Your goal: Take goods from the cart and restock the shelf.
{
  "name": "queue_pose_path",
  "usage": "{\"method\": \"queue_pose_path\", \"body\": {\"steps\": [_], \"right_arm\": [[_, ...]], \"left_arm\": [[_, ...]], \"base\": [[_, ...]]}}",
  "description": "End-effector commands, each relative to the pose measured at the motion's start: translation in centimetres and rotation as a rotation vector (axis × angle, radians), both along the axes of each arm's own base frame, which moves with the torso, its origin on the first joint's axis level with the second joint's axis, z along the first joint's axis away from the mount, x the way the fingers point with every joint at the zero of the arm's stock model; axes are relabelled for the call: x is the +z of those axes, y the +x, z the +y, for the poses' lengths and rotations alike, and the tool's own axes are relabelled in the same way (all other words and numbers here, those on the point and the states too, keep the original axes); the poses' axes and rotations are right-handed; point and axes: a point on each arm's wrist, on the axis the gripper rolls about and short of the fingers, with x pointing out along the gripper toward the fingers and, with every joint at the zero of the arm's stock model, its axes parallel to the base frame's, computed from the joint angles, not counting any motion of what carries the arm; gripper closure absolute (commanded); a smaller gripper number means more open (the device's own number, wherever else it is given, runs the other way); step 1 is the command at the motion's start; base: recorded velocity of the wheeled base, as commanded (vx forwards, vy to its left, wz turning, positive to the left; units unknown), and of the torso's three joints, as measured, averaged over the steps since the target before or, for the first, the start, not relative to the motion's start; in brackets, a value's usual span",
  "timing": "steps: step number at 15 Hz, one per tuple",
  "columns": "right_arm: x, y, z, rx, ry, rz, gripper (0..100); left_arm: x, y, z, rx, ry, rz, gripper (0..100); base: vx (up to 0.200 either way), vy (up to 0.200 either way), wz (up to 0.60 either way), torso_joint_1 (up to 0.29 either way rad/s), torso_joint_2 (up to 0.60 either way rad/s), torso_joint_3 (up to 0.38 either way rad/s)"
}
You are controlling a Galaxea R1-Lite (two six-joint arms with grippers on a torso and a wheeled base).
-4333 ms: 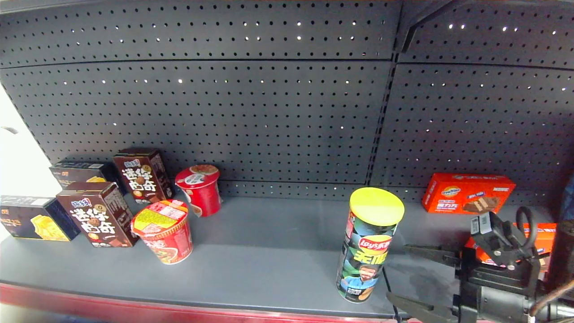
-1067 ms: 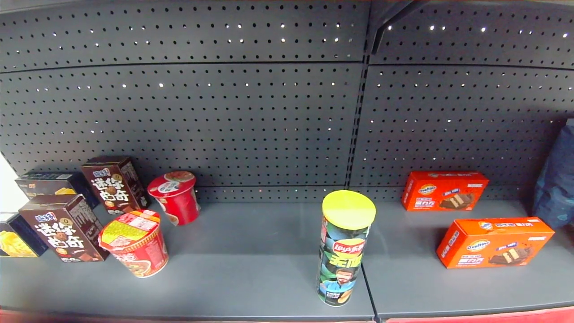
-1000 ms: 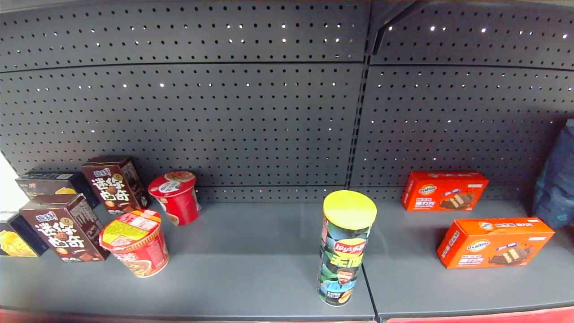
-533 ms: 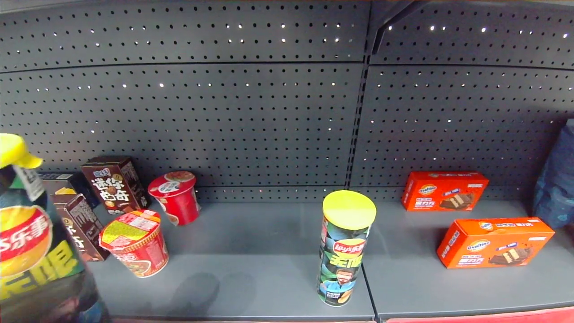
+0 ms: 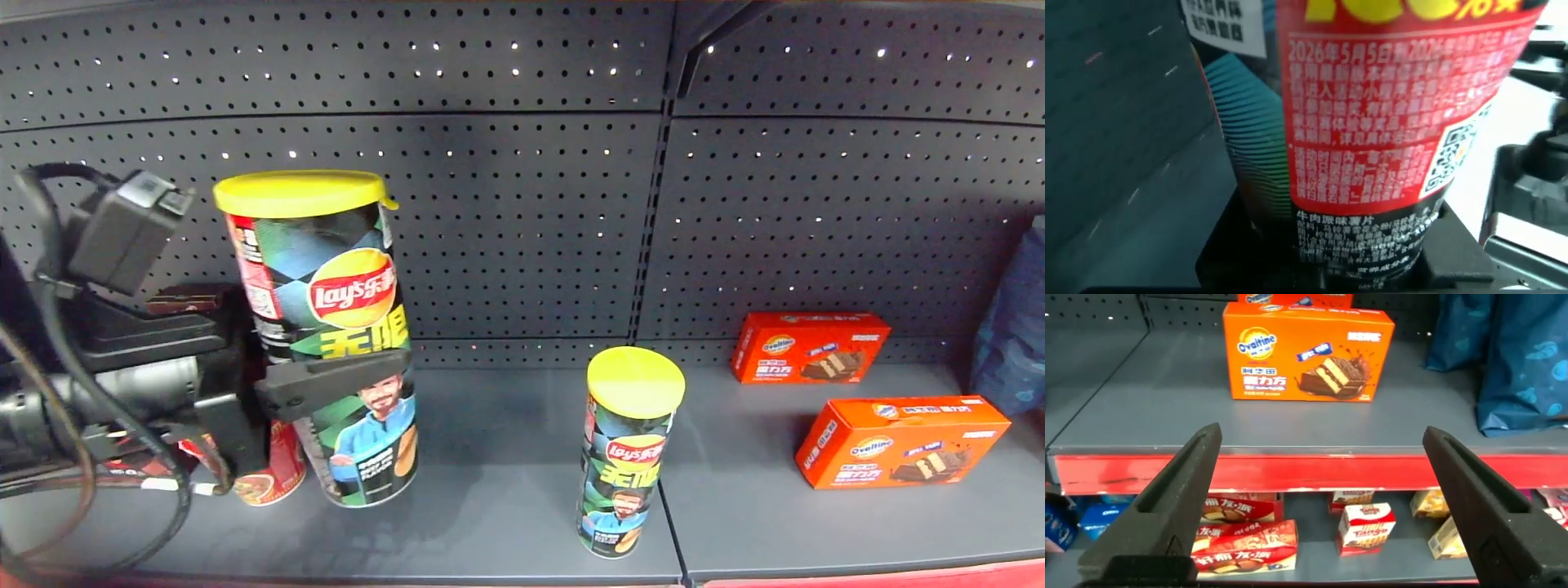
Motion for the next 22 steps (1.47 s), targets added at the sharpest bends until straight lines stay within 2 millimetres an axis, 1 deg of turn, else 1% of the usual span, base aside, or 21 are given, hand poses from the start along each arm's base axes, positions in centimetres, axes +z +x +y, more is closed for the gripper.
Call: {"method": "queue_pose_path", "body": {"steps": [1, 4, 5, 6, 8, 10, 13, 14, 16, 17, 18, 21, 22], "right_arm": [[0.0, 0.0, 0.0, 0.006, 0.001, 0.003, 0], [0.0, 0.0, 0.0, 0.006, 0.001, 0.001, 0], [0.0, 0.0, 0.0, 0.006, 0.001, 0.003, 0], [0.0, 0.0, 0.0, 0.006, 0.001, 0.001, 0], [0.0, 0.0, 0.0, 0.006, 0.001, 0.003, 0], [0.0, 0.0, 0.0, 0.006, -0.001, 0.003, 0], [0.0, 0.0, 0.0, 0.004, -0.004, 0.003, 0], [0.0, 0.0, 0.0, 0.004, -0.004, 0.003, 0], [0.0, 0.0, 0.0, 0.006, -0.004, 0.003, 0], [0.0, 0.0, 0.0, 0.007, -0.004, 0.003, 0], [0.0, 0.0, 0.0, 0.007, -0.004, 0.003, 0], [0.0, 0.0, 0.0, 0.006, -0.025, 0.004, 0], [0.0, 0.0, 0.0, 0.008, -0.036, 0.005, 0]], "left_arm": [[-3.9, 4.8, -1.6, -0.065, 0.012, 0.073, 100], [-5.6, 8.3, -2.5, -0.174, -0.013, 0.027, 100], [-6.2, 10.0, -3.0, -0.219, -0.027, 0.003, 100], [-6.6, 11.4, -3.5, -0.229, -0.036, 0.01, 100], [-6.8, 13.7, -4.7, -0.247, -0.048, 0.008, 100], [-7.5, 16.0, -5.7, -0.261, -0.053, -0.004, 100], [-9.0, 17.8, -6.7, -0.347, -0.056, -0.009, 100], [-9.1, 18.1, -6.8, -0.353, -0.057, -0.009, 100], [-10.0, 19.8, -7.5, -0.386, -0.059, -0.032, 100], [-10.2, 20.1, -7.8, -0.391, -0.06, -0.043, 100], [-10.5, 20.8, -8.5, -0.403, -0.064, -0.058, 100], [-11.0, 21.4, -10.3, -0.434, -0.067, -0.068, 100], [-11.2, 21.6, -10.5, -0.439, -0.068, -0.066, 100]], "base": [[0.0, 0.0, 0.0, 0.0, 0.0, 0.0], [0.0, 0.0, 0.0, 0.0, 0.0, 0.0], [0.0, 0.0, 0.0, 0.0, 0.0, 0.0], [0.0, 0.0, 0.0, 0.0, 0.0, 0.0], [0.0, 0.0, 0.0, 0.0, 0.0, 0.0], [0.0, 0.0, 0.0, 0.0, 0.0, 0.0], [0.0, 0.0, 0.0, 0.0, 0.0, 0.0], [0.0, 0.0, 0.0, 0.0, 0.0, 0.0], [0.0, 0.0, 0.0, 0.0, 0.0, 0.0], [0.0, 0.0, 0.0, 0.0, 0.0, 0.0], [0.0, 0.0, 0.0, 0.0, 0.0, 0.0], [0.0, 0.0, 0.0, 0.0, 0.0, 0.0], [0.0, 0.0, 0.0, 0.0, 0.0, 0.0]]}}
